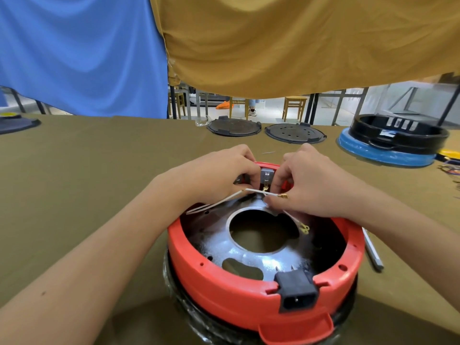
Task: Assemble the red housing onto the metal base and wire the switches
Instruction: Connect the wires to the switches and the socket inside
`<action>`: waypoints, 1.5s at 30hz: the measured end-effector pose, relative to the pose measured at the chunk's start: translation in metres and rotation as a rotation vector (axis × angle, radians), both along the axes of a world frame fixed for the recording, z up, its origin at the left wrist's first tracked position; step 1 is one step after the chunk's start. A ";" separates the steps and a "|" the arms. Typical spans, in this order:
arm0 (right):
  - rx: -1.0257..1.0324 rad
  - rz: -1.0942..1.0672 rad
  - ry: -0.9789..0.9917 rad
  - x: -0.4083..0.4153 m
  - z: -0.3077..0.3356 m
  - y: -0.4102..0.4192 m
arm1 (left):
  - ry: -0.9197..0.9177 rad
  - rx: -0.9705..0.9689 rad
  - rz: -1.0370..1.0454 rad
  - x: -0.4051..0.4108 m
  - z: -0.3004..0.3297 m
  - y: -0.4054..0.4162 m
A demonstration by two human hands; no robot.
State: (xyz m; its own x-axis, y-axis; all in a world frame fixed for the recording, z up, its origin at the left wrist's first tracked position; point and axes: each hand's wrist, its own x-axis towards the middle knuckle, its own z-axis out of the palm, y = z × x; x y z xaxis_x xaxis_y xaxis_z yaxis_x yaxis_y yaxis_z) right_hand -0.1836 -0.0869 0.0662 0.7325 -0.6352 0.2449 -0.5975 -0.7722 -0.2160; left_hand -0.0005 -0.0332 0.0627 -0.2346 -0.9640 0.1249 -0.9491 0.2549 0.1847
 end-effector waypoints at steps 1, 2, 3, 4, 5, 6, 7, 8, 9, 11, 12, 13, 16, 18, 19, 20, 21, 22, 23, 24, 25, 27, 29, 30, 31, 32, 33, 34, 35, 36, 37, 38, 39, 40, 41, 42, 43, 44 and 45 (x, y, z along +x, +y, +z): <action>-0.006 0.000 -0.004 0.000 -0.001 -0.001 | -0.001 0.001 0.002 0.000 0.000 0.000; -0.023 -0.006 -0.005 0.001 -0.001 -0.001 | 0.000 0.000 0.004 0.000 0.000 0.000; -0.051 -0.019 -0.002 0.001 -0.002 -0.001 | 0.000 -0.002 0.006 0.000 0.000 0.000; -0.081 -0.032 0.001 0.001 -0.002 -0.001 | -0.003 -0.004 0.008 0.000 0.000 0.000; -0.100 -0.041 0.001 0.002 -0.003 -0.002 | -0.005 -0.005 0.009 0.000 -0.001 -0.001; -0.104 -0.043 0.000 0.002 -0.003 -0.002 | -0.004 -0.005 0.009 0.000 -0.001 -0.001; -0.098 -0.038 -0.002 0.001 -0.003 -0.002 | 0.000 -0.005 0.007 0.001 -0.001 -0.001; -0.090 -0.028 -0.002 0.001 -0.003 -0.003 | 0.003 -0.005 0.004 0.000 -0.001 -0.001; -0.086 -0.017 0.000 0.001 -0.004 -0.004 | 0.006 -0.005 0.000 0.001 -0.001 -0.001; -0.085 0.001 -0.002 0.001 -0.004 -0.005 | 0.021 -0.004 -0.011 0.000 -0.001 -0.001; -0.087 0.005 -0.004 0.001 -0.004 -0.005 | 0.029 -0.006 -0.016 0.000 0.000 -0.001; -0.089 0.008 -0.006 0.001 -0.005 -0.006 | 0.033 -0.008 -0.020 0.001 0.000 -0.001; -0.089 0.013 -0.008 0.001 -0.005 -0.008 | 0.040 -0.011 -0.026 0.001 -0.001 -0.001; -0.087 0.014 -0.010 0.001 -0.005 -0.008 | 0.046 -0.009 -0.030 0.002 -0.001 -0.002; -0.086 0.014 -0.011 0.001 -0.005 -0.008 | 0.045 -0.009 -0.033 0.002 -0.001 -0.002; -0.085 0.012 -0.010 0.001 -0.005 -0.007 | 0.045 -0.010 -0.037 0.002 -0.001 -0.002; -0.084 0.008 -0.007 0.002 -0.005 -0.007 | 0.045 -0.010 -0.040 0.003 -0.001 -0.002; -0.083 0.002 -0.005 0.002 -0.004 -0.007 | 0.045 -0.009 -0.042 0.003 -0.001 -0.001; -0.082 -0.003 -0.003 0.002 -0.004 -0.007 | 0.045 -0.008 -0.042 0.003 -0.001 -0.001; -0.080 -0.009 -0.003 0.002 -0.004 -0.007 | 0.042 -0.006 -0.042 0.003 -0.001 -0.001; -0.079 -0.015 -0.006 0.002 -0.004 -0.007 | 0.038 -0.003 -0.042 0.003 -0.001 -0.001; -0.080 -0.030 -0.019 0.002 -0.004 -0.006 | 0.025 0.001 -0.035 0.003 -0.002 -0.001; -0.093 -0.053 -0.026 0.003 -0.004 -0.005 | 0.013 -0.002 -0.029 0.002 -0.002 -0.001; -0.102 -0.066 -0.027 0.003 -0.004 -0.005 | 0.009 -0.006 -0.025 0.002 -0.001 -0.001; -0.110 -0.074 -0.032 0.003 -0.004 -0.005 | 0.004 -0.013 -0.020 0.002 -0.002 -0.002; -0.121 -0.077 -0.039 0.002 -0.004 -0.005 | -0.001 -0.024 -0.012 0.002 -0.002 -0.002; -0.140 -0.077 -0.045 0.002 -0.005 -0.007 | 0.001 -0.036 -0.003 0.002 -0.003 -0.003; -0.165 -0.077 -0.045 0.002 -0.006 -0.008 | 0.020 -0.047 0.008 0.002 -0.003 -0.003; -0.187 -0.081 -0.037 0.001 -0.007 -0.009 | 0.050 -0.051 0.019 0.002 -0.003 -0.003; -0.200 -0.086 -0.025 0.001 -0.008 -0.010 | 0.073 -0.049 0.028 0.001 -0.003 -0.003; -0.197 -0.093 -0.006 0.002 -0.009 -0.011 | 0.074 -0.043 0.035 0.001 -0.003 -0.003; -0.185 -0.097 0.021 0.003 -0.010 -0.012 | 0.057 -0.039 0.039 0.001 -0.003 -0.004; -0.178 -0.097 0.051 0.004 -0.010 -0.014 | 0.039 -0.040 0.042 0.001 -0.003 -0.004; -0.175 -0.092 0.075 0.005 -0.011 -0.015 | 0.028 -0.042 0.043 0.002 -0.003 -0.005; -0.165 -0.087 0.081 0.005 -0.011 -0.015 | 0.023 -0.044 0.044 0.002 -0.003 -0.006; -0.151 -0.085 0.074 0.006 -0.010 -0.015 | 0.022 -0.043 0.044 0.002 -0.003 -0.006; -0.141 -0.084 0.066 0.006 -0.010 -0.015 | 0.020 -0.039 0.045 0.002 -0.003 -0.007; -0.137 -0.081 0.065 0.006 -0.010 -0.015 | 0.016 -0.036 0.048 0.002 -0.003 -0.008; -0.137 -0.079 0.071 0.007 -0.010 -0.016 | 0.010 -0.032 0.049 0.002 -0.003 -0.008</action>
